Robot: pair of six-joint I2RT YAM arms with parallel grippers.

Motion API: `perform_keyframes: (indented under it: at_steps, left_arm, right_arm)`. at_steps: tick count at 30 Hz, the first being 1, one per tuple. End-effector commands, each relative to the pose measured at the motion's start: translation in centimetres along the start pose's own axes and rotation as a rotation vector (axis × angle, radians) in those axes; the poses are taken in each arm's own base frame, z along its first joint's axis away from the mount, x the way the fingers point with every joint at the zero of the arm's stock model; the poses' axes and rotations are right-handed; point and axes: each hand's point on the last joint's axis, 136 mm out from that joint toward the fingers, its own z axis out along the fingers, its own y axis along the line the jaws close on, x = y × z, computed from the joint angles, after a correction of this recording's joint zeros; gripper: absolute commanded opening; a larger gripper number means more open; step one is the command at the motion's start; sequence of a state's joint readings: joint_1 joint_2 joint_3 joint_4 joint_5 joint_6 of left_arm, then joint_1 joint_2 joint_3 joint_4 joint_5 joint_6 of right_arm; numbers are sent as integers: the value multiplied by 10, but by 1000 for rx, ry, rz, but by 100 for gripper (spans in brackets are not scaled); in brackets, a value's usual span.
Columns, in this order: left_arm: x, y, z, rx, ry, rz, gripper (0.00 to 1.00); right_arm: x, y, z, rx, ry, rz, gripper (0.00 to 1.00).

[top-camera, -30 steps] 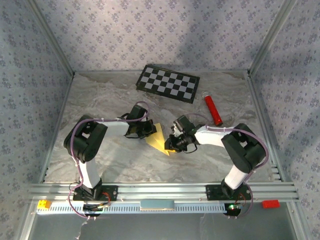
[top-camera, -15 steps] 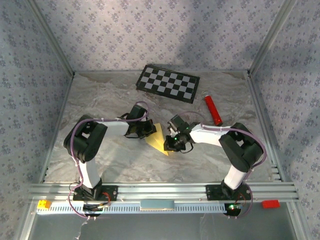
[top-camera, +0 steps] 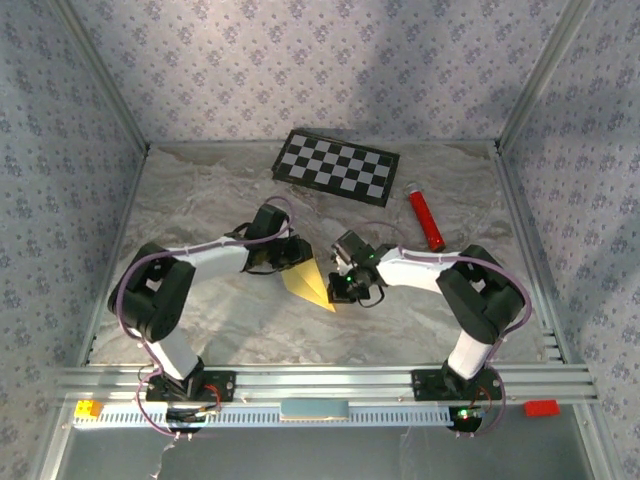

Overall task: Fold a paper plane with a square sheet of paper (pick it up from the middle)
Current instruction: Turn over the paper at the center of the table.

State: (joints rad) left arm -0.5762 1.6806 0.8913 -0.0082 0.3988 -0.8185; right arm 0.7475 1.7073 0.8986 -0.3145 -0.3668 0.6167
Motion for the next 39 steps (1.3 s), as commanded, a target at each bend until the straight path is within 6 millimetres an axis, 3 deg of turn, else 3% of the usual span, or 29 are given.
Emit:
perform_keyframes:
  at_steps: [1,6,11,15,19,24,33,39]
  left_arm:
    - [12,-7,0,32,66,75,23]
    - [23,0,17,-4,139,81,21]
    - [29,22,29,-94,159,56,17]
    - [33,35,32,-125,162,35,15]
    - [35,38,33,-127,166,15,14]
    - [37,38,35,-114,172,-2,13]
    - [39,42,34,-123,176,-14,13]
    - [38,42,34,-127,173,-17,13]
  right_arm:
    - [7,-3,-10,1,47,-86,3]
    - [2,-14,-15,8,64,-93,5]
    - [0,-4,-24,-45,51,-74,16]
    - [2,-7,-33,-94,-1,67,24]
    - [14,-15,-29,-152,-21,232,30]
    - [24,-16,-25,-191,-20,277,29]
    - [24,-15,-16,-208,1,307,28]
    - [30,-26,-19,-128,-11,312,27]
